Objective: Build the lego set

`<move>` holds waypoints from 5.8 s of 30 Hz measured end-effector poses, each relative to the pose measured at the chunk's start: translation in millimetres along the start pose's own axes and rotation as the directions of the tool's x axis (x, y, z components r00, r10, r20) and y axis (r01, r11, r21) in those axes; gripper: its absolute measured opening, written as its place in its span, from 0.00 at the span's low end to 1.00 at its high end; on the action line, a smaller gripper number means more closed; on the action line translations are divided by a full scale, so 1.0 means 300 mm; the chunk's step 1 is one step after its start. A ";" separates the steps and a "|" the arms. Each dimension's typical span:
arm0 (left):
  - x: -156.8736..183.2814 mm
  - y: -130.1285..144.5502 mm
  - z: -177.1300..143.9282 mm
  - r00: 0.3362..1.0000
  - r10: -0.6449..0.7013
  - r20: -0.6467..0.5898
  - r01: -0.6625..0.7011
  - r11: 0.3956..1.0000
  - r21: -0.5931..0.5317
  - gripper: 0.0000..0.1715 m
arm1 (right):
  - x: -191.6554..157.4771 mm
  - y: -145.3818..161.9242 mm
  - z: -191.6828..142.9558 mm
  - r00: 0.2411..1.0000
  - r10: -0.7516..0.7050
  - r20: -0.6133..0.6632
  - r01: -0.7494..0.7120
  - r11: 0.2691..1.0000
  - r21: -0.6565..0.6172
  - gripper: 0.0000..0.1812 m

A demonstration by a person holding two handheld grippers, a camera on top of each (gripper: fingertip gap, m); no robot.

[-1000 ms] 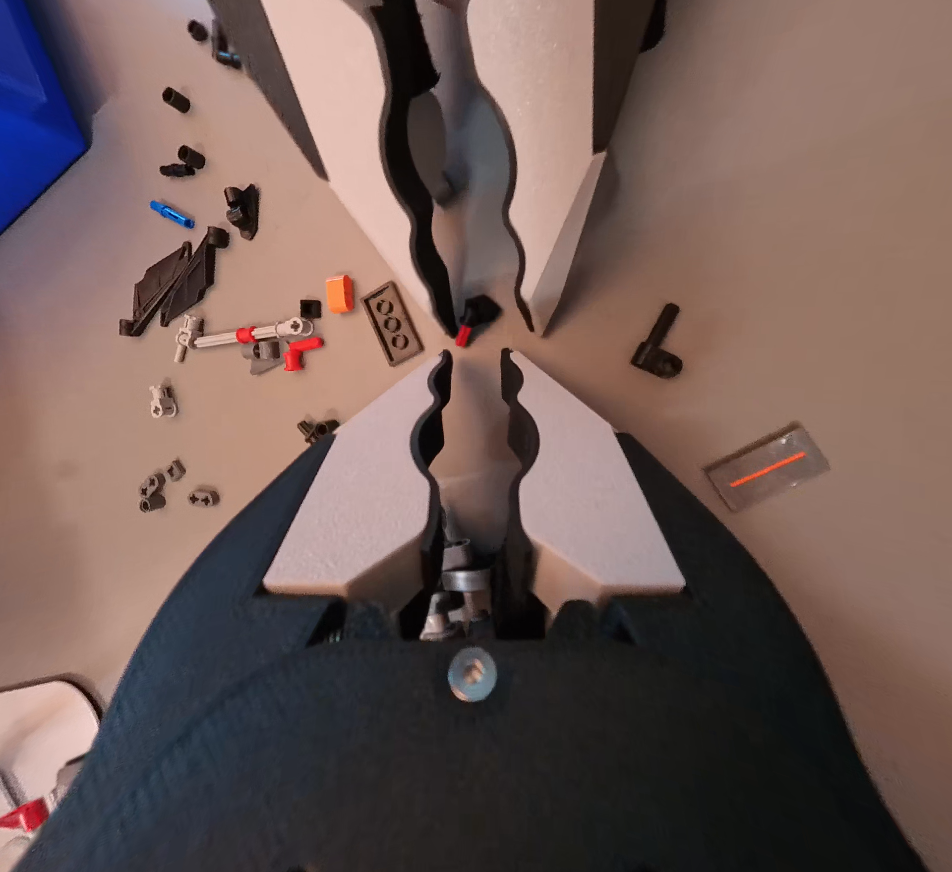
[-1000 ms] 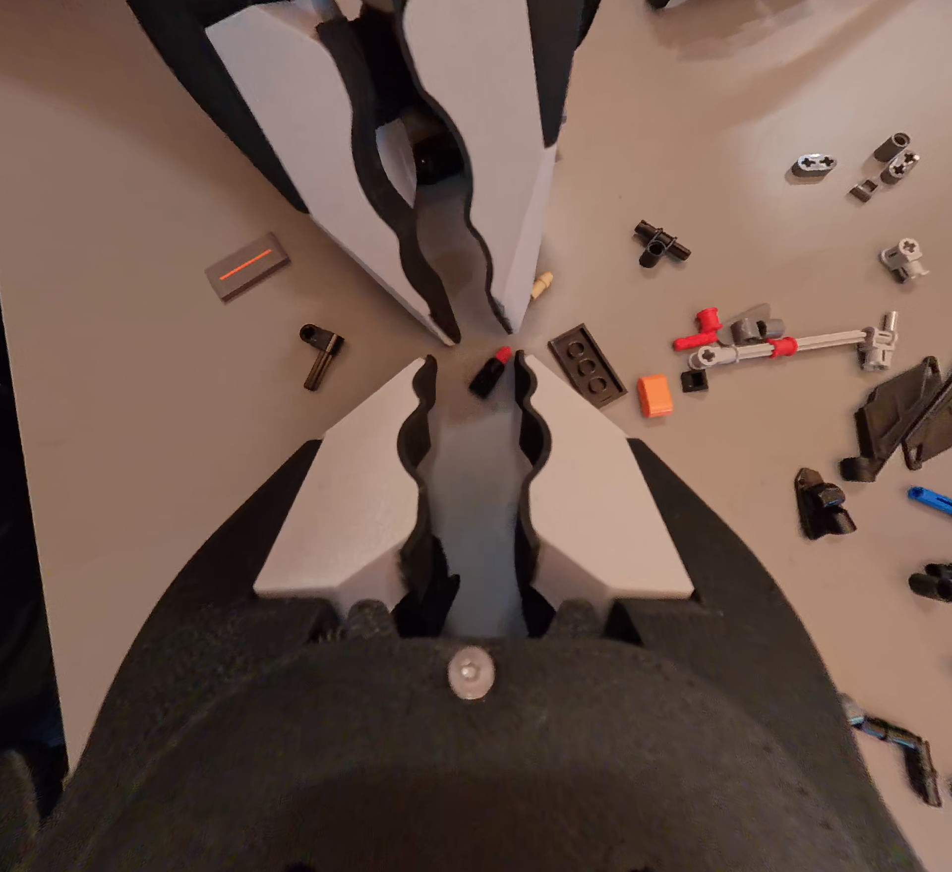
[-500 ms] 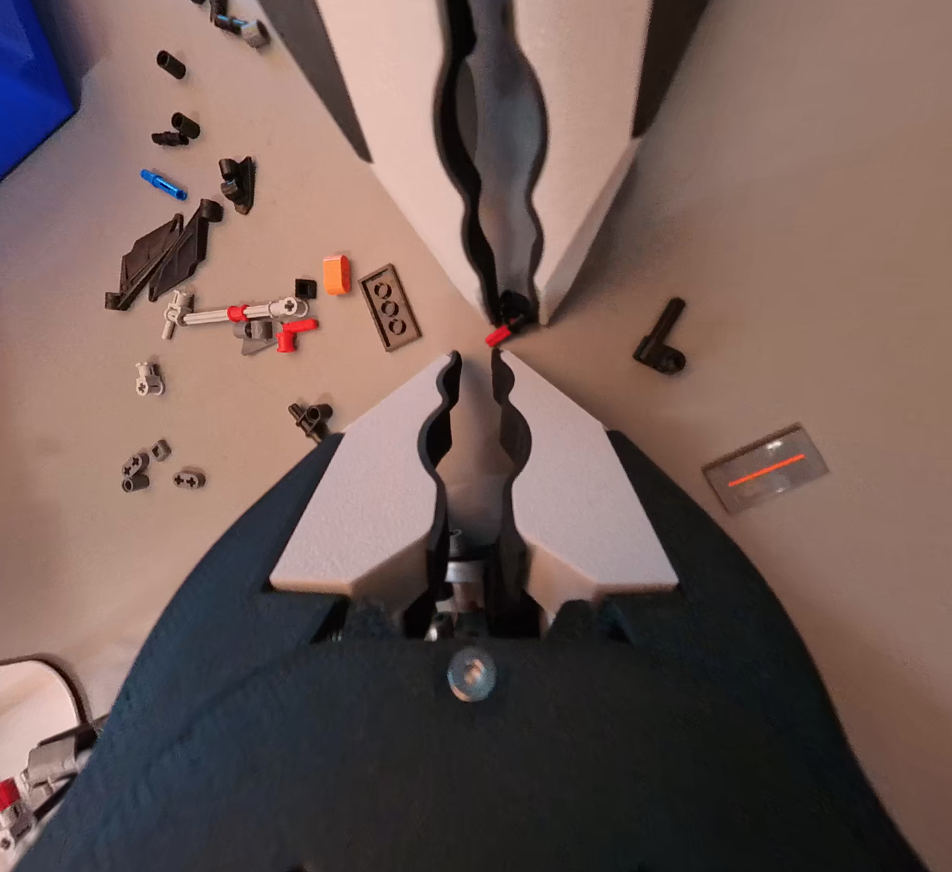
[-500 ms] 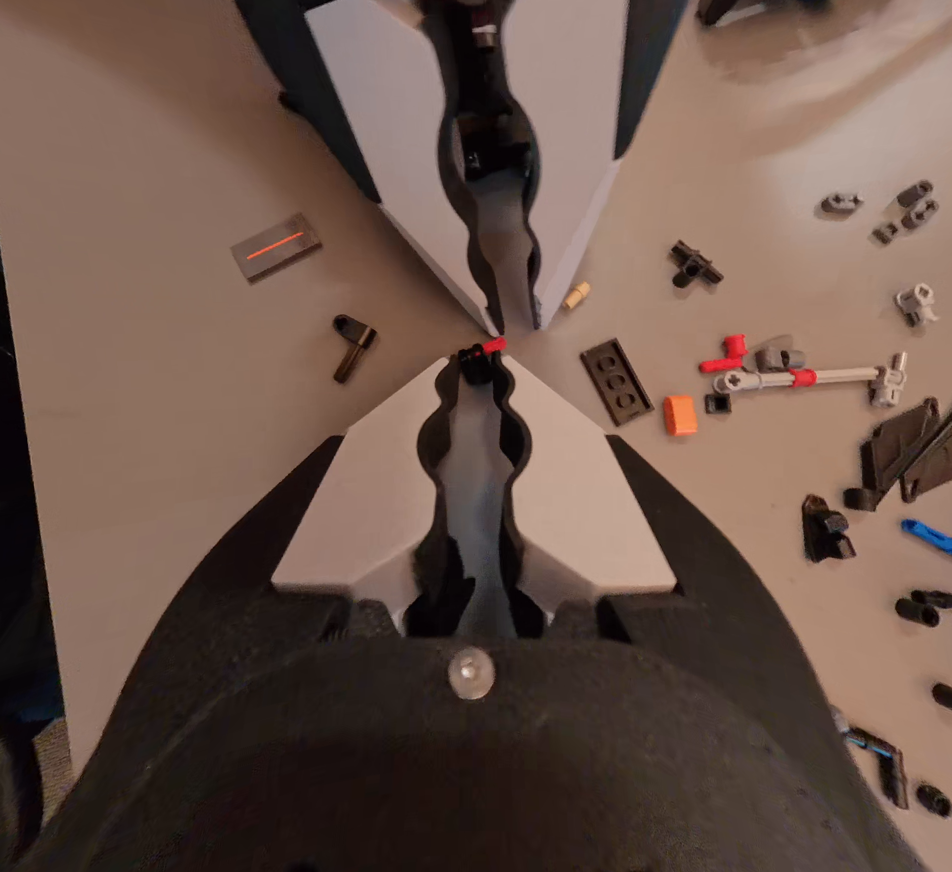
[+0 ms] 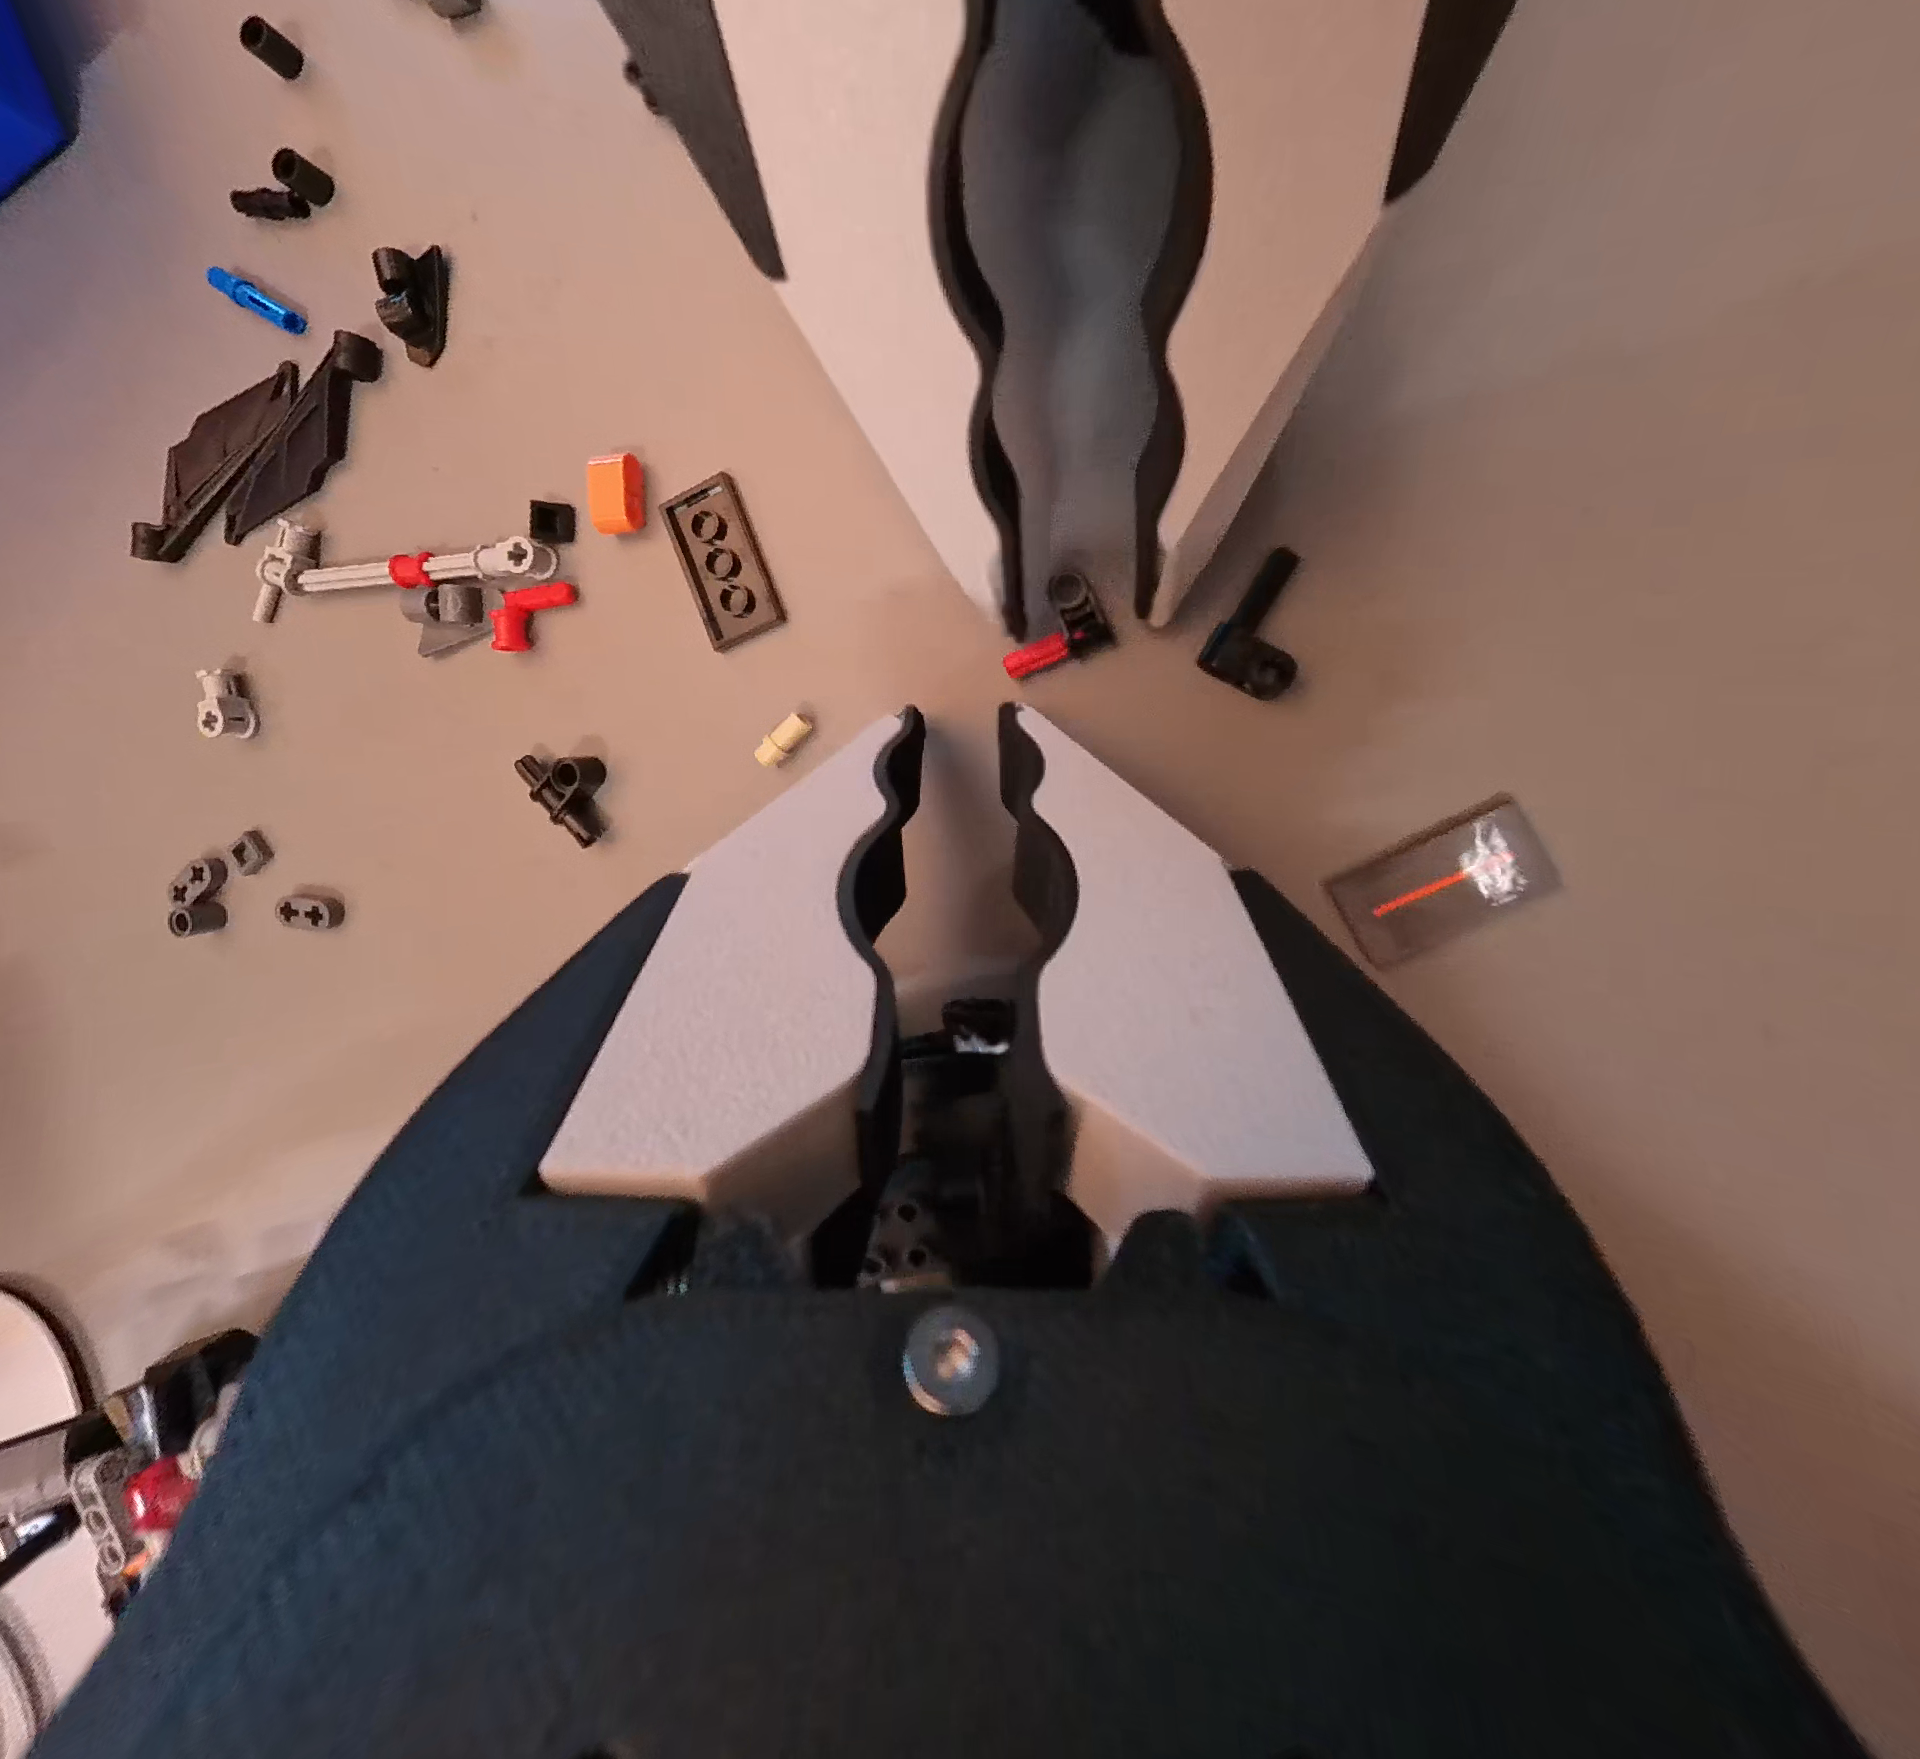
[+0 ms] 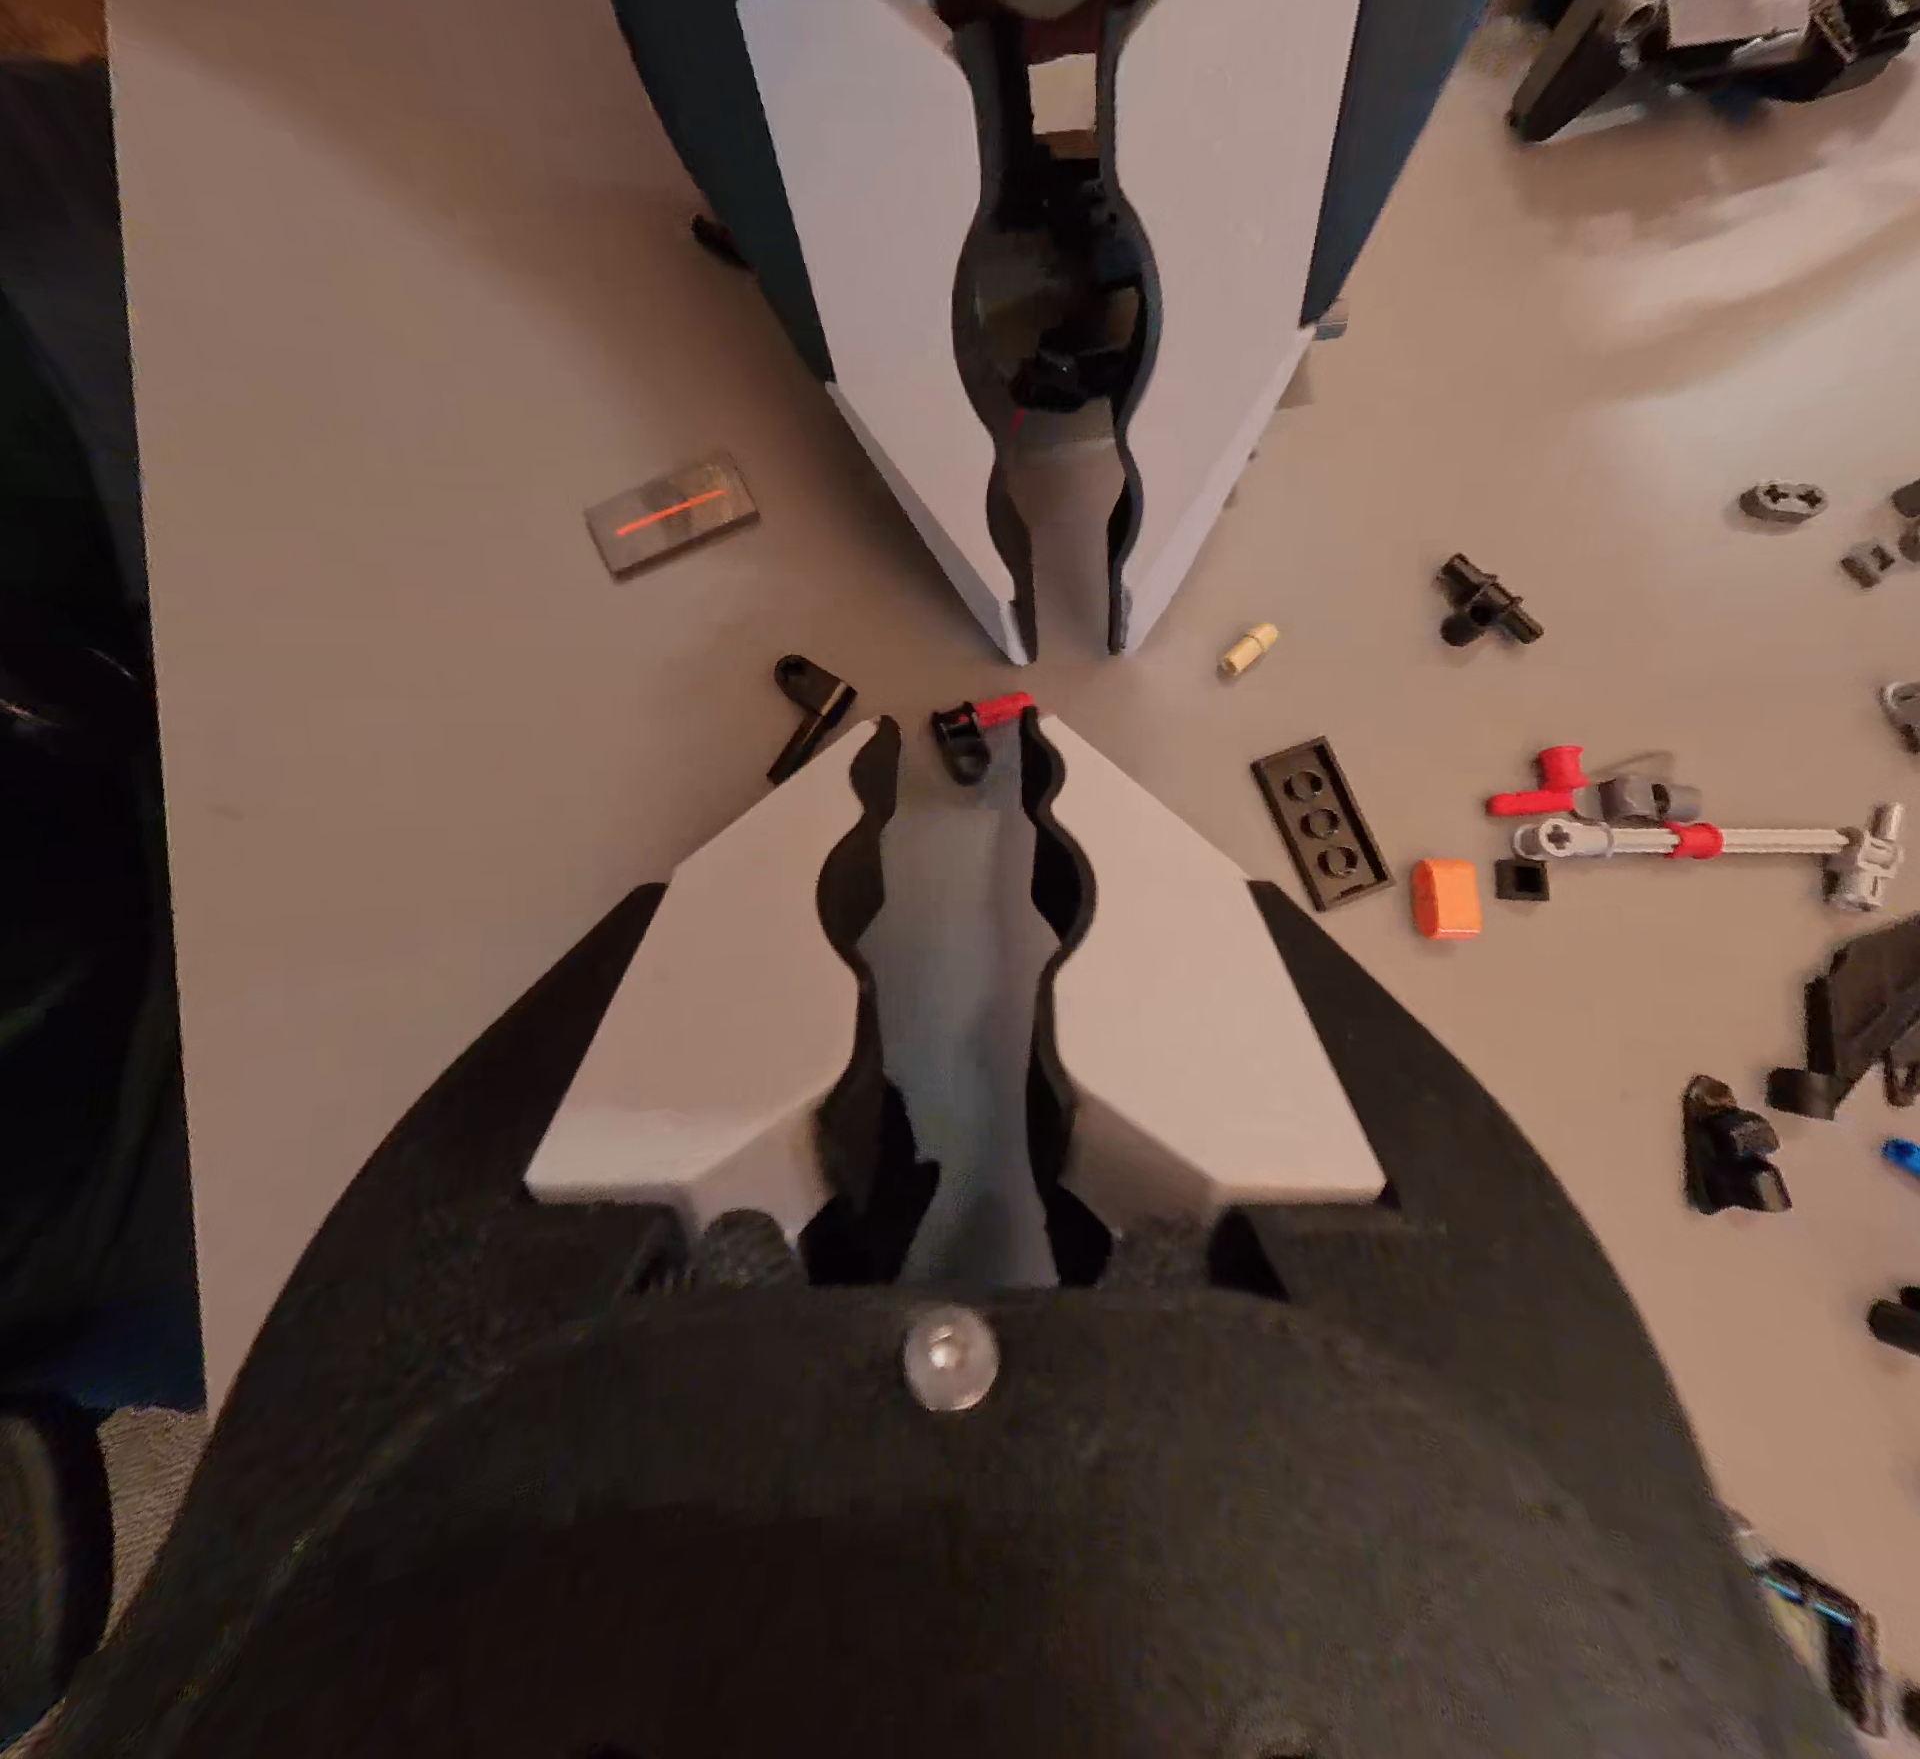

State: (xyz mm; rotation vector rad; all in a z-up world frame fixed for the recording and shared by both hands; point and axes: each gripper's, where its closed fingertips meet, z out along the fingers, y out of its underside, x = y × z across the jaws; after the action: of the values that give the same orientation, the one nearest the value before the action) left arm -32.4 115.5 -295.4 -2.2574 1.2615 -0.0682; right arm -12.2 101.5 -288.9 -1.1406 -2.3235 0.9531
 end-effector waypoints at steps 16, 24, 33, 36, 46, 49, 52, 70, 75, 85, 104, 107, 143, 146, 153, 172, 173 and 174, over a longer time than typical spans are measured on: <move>0.048 -0.024 0.006 0.998 -0.030 -0.052 0.030 1.000 0.007 0.07 | 0.006 0.018 0.010 0.998 0.030 0.055 -0.030 1.000 0.007 0.03; 0.048 -0.025 0.005 0.998 -0.030 -0.055 0.031 0.999 0.021 0.08 | 0.006 0.018 0.011 0.997 0.049 0.064 -0.050 0.999 0.013 0.03; 0.060 -0.033 0.008 0.989 -0.056 -0.134 0.062 0.997 0.039 0.12 | 0.007 0.015 0.015 0.996 0.050 0.070 -0.051 0.999 0.018 0.03; 0.057 -0.034 0.011 0.989 -0.062 -0.136 0.068 0.997 0.038 0.11 | 0.007 0.015 0.014 0.996 0.054 0.074 -0.056 0.998 0.022 0.03; 0.059 -0.033 0.010 0.992 -0.050 -0.113 0.054 0.998 0.032 0.10 | 0.005 0.016 0.014 0.995 0.055 0.082 -0.057 0.998 0.025 0.03; 0.060 -0.033 0.010 0.994 -0.044 -0.098 0.047 0.998 0.030 0.10 | 0.005 0.015 0.014 0.995 0.054 0.081 -0.056 0.998 0.025 0.03; 0.059 -0.034 0.010 0.995 -0.038 -0.097 0.041 0.999 0.027 0.10 | 0.005 0.015 0.013 0.995 0.056 0.084 -0.058 0.998 0.024 0.03; 0.058 -0.039 0.010 0.998 -0.023 -0.059 0.023 1.000 0.005 0.10 | 0.006 0.015 0.013 0.987 0.108 0.121 -0.111 0.994 0.014 0.03; 0.059 -0.040 0.010 0.999 -0.010 -0.052 0.010 1.000 -0.010 0.10 | 0.006 0.015 0.013 0.986 0.114 0.125 -0.116 0.993 0.013 0.02; 0.057 -0.039 0.010 0.998 -0.042 -0.041 0.041 0.999 -0.010 0.10 | 0.007 0.014 0.014 0.988 0.110 0.110 -0.112 0.994 0.018 0.03; 0.035 -0.031 0.009 0.991 -0.124 0.052 0.126 0.992 -0.027 0.10 | 0.022 0.012 0.018 0.985 0.141 0.099 -0.143 0.989 0.020 0.03; 0.032 -0.032 0.010 0.991 -0.116 0.073 0.118 0.992 -0.035 0.09 | 0.026 0.013 0.019 0.985 0.145 0.093 -0.147 0.989 0.020 0.03; -0.015 0.090 -0.337 0.910 -0.310 0.276 0.262 0.944 0.198 0.19 | -0.020 -0.122 -0.091 0.974 0.202 0.108 -0.221 0.952 0.214 0.03; 0.017 0.134 -0.354 0.898 -0.341 0.279 0.290 0.934 0.210 0.19 | -0.047 -0.163 -0.087 0.968 0.217 0.124 -0.241 0.942 0.233 0.03; 0.095 0.186 -0.324 0.912 -0.336 0.234 0.292 0.934 0.206 0.17 | -0.111 -0.265 -0.053 0.974 0.211 0.084 -0.226 0.939 0.261 0.03; 0.206 0.035 -0.364 0.827 0.109 0.552 -0.203 0.973 0.112 0.07 | -0.202 -0.366 0.028 0.970 0.187 0.156 -0.191 0.982 0.009 0.03; 0.204 0.041 -0.358 0.815 0.111 0.569 -0.202 0.974 0.100 0.07 | -0.198 -0.365 0.035 0.963 0.208 0.169 -0.210 0.978 -0.004 0.03; 0.198 0.050 -0.355 0.795 0.117 0.595 -0.203 0.976 0.080 0.06 | -0.194 -0.365 0.042 0.956 0.230 0.181 -0.232 0.973 -0.012 0.03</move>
State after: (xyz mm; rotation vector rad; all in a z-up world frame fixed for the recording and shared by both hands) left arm -42.5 15.2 -224.9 -1.8227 1.0511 0.5545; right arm -44.3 1.7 -221.7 -1.3982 -2.3577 1.1951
